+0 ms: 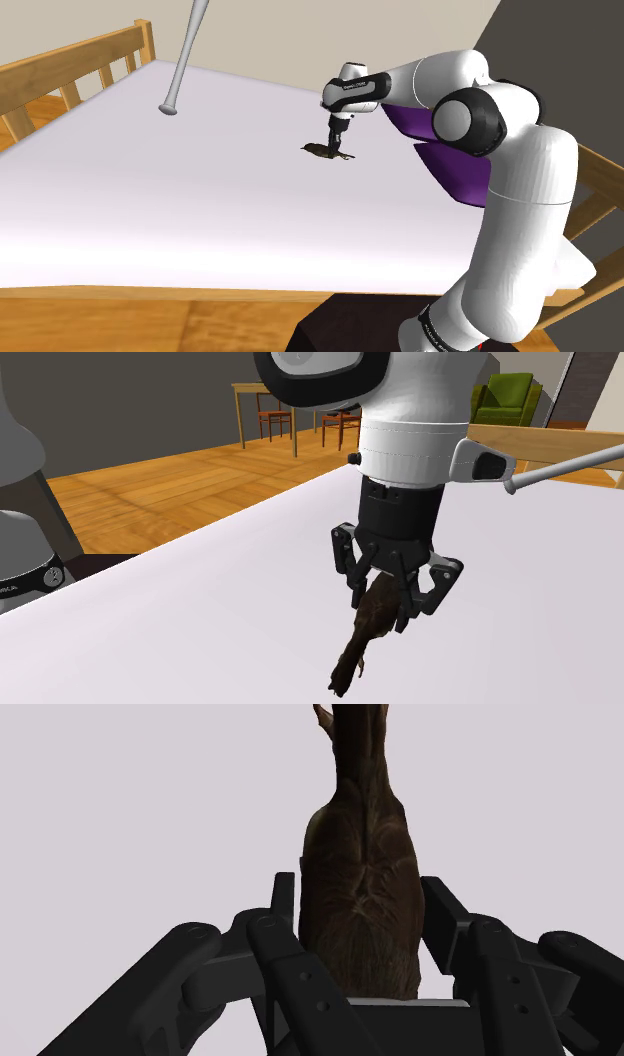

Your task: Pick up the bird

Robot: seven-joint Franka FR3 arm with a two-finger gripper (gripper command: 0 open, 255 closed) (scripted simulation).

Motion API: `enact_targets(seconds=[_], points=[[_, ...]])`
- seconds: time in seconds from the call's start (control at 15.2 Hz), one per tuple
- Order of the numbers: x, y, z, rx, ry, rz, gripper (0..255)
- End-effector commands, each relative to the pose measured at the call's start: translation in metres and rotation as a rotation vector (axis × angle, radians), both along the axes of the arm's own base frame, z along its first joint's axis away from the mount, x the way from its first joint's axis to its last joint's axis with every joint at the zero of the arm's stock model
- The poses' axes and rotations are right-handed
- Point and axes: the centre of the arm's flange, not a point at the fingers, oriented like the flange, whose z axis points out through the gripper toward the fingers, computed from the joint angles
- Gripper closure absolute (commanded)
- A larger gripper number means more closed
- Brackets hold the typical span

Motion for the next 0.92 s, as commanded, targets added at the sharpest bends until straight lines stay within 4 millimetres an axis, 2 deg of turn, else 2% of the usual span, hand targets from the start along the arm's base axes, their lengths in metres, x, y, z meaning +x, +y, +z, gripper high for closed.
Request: enact_targets(seconds=[0.0,0.33,0.86], points=[[0.0,0.0,0.0,0.0,0.0,0.0,255],[0.0,0.0,0.0,0.0,0.0,0.0,255],[0.0,0.0,0.042,0.0,0.0,0.0,255]])
